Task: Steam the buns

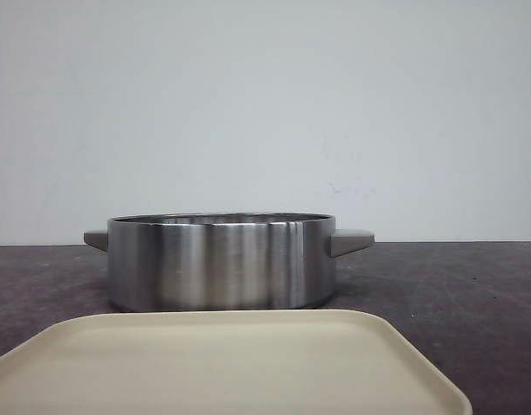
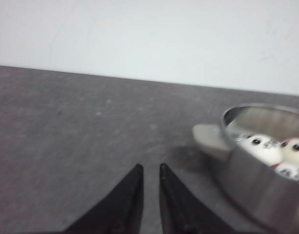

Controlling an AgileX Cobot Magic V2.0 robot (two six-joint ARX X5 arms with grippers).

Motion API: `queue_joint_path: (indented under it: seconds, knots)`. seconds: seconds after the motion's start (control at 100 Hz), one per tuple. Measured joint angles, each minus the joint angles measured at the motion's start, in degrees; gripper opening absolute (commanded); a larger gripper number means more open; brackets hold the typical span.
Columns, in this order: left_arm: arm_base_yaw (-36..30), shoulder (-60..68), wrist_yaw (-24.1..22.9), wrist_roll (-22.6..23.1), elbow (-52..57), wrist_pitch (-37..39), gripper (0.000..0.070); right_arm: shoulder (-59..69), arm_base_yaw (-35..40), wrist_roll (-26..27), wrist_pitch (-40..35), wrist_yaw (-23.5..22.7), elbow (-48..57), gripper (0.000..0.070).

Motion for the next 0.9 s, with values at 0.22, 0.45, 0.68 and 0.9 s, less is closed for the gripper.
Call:
queue_joint_path:
  seconds: [0.22, 0.45, 0.68, 0.9]
  knots:
    - [0.81, 0.04, -2.60, 4.09, 0.00, -4.74, 0.0016, 0.00, 0.00, 0.00, 0.00, 0.00, 0.00, 0.0008]
    - [2.01, 0.04, -2.64, 5.81, 0.00, -4.74, 0.0016, 0.00, 0.00, 0.00, 0.00, 0.00, 0.00, 0.0008]
    - [1.99, 0.04, -2.62, 5.81, 0.00, -4.74, 0.0016, 0.00, 0.00, -0.02, 0.00, 0.00, 0.00, 0.0008]
    - [1.99, 0.04, -2.62, 5.84, 0.00, -4.74, 0.0016, 0.00, 0.00, 0.00, 0.00, 0.00, 0.00, 0.0008]
